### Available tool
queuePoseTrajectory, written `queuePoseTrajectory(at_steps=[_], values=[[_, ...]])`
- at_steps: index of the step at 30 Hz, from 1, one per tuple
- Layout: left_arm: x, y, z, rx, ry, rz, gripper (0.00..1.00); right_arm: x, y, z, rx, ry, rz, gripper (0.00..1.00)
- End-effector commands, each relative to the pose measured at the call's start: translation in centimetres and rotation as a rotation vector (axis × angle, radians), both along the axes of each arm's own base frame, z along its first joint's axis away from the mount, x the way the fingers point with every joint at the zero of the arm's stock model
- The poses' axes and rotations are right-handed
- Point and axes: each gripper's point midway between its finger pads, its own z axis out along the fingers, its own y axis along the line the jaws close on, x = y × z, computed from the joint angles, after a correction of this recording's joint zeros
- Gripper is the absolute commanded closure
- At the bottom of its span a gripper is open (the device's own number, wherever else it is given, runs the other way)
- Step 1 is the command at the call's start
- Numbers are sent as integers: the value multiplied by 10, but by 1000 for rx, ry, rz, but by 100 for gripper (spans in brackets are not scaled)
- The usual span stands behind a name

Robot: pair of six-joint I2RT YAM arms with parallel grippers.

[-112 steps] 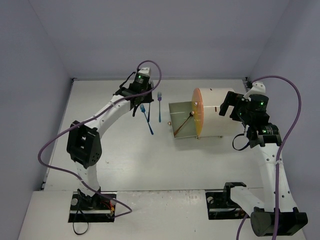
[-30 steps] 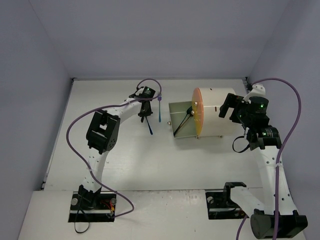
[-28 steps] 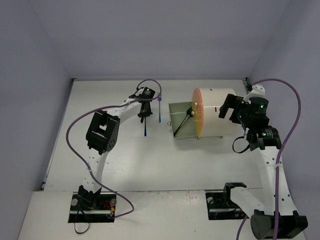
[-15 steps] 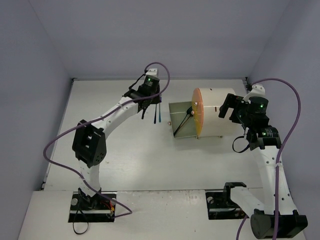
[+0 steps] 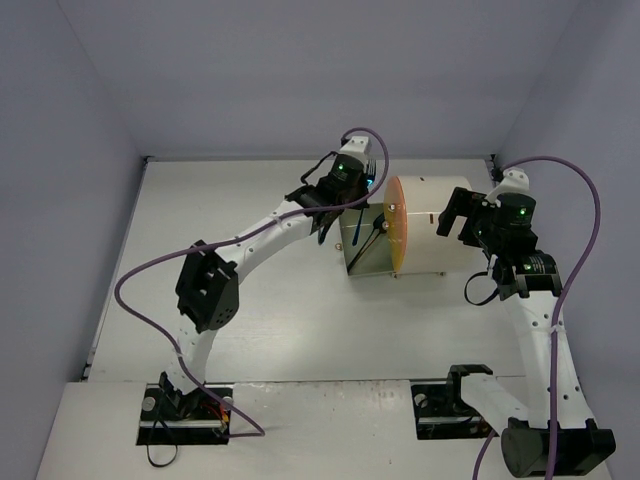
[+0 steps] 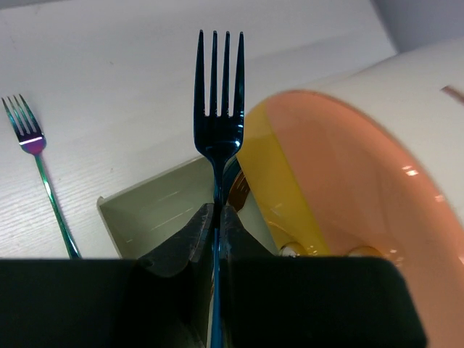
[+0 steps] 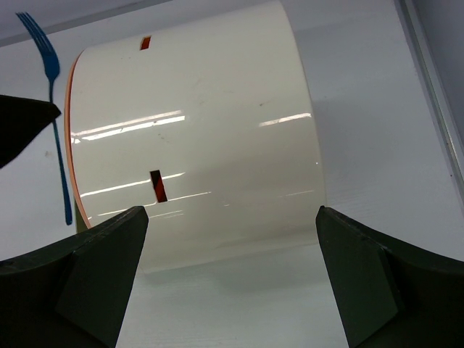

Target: Sort the eating utensils into containers

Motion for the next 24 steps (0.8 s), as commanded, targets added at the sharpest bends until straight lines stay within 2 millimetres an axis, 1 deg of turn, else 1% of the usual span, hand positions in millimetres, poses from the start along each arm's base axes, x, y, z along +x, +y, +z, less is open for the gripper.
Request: queuePoseTrajectory(at_steps=[1, 4, 10, 15, 16, 20, 22, 24], values=[[-6, -12, 17, 10, -64, -50, 100, 5, 0, 13, -8, -56, 2, 0], [-15, -15, -5, 50, -32, -83, 100, 5, -1, 13, -12, -55, -1, 0], [-32, -19, -19, 124, -30, -156, 100, 6, 0, 11, -11, -49, 1, 0], [-43, -19, -36, 153, 15, -190, 100, 5, 0, 13, -11, -53, 2, 0], [-45, -18, -42, 165, 31, -193, 100, 5, 0, 12, -9, -52, 3, 0], [-51, -15, -57, 202, 73, -201, 100, 5, 2, 12, -3, -53, 8, 0], [-50, -15, -61, 217, 82, -201, 100, 4, 2, 12, -3, -54, 8, 0], [-51, -13, -65, 236, 94, -203, 97, 4, 2, 13, -3, -56, 8, 0]])
